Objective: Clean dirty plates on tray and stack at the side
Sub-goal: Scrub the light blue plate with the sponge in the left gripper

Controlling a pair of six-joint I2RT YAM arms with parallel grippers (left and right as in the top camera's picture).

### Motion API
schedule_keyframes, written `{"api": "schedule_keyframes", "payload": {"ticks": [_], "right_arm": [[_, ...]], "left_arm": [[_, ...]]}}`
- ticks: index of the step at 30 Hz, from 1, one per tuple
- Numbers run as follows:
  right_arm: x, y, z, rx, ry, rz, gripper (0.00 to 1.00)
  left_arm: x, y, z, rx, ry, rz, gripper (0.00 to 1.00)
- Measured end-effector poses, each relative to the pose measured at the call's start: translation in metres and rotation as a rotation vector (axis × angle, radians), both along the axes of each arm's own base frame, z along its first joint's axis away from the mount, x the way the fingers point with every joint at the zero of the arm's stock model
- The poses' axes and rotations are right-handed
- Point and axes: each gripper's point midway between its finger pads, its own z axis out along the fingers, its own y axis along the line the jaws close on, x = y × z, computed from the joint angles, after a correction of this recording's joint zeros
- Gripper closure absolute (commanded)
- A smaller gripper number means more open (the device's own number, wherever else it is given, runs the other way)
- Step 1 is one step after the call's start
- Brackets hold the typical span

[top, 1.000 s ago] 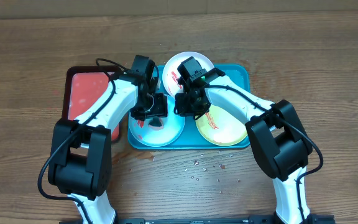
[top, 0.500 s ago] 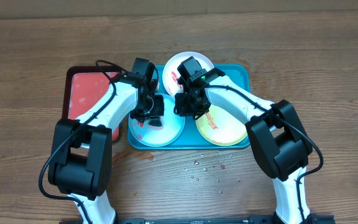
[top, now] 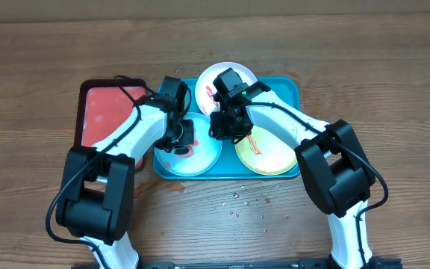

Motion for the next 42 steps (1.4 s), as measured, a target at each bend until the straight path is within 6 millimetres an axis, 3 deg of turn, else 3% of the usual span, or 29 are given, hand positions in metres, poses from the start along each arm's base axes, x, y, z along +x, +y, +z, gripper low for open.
{"api": "schedule_keyframes", "payload": {"ticks": [8, 12, 18, 25, 27, 32, 36, 42], "right_arm": [[-0.002, -0.001, 0.0, -0.004, 0.007, 0.0, 0.73], [-0.002, -0.001, 0.0, -0.005, 0.008, 0.0, 0.73], [-0.002, -0.001, 0.0, -0.005, 0.008, 0.0, 0.73], [-0.001, -0.001, 0.0, -0.004, 0.006, 0.0, 0.73], [-0.002, -0.001, 0.0, -0.004, 0.007, 0.0, 0.73], [-0.002, -0.001, 0.0, -0.004, 0.007, 0.0, 0.73], [-0.002, -0.001, 0.0, -0.005, 0.006, 0.0, 0.76], [-0.002, -0.001, 0.0, -0.005, 0.007, 0.0, 0.78]], "left_arm": [[0.001, 0.036, 0.007, 0.194, -0.003, 0.056, 0.96], [0.012, 0.044, 0.017, 0.241, -0.021, 0.07, 0.96], [0.037, 0.022, 0.031, 0.118, -0.091, 0.074, 0.96], [0.035, -0.015, 0.014, -0.077, -0.06, 0.046, 0.96], [0.03, -0.02, 0.004, -0.09, -0.042, 0.037, 0.96], [0.031, -0.019, 0.002, -0.083, -0.045, 0.036, 0.96], [0.027, -0.004, 0.001, 0.02, -0.044, 0.056, 0.96], [0.011, 0.049, 0.006, 0.285, 0.006, 0.156, 0.96]]}}
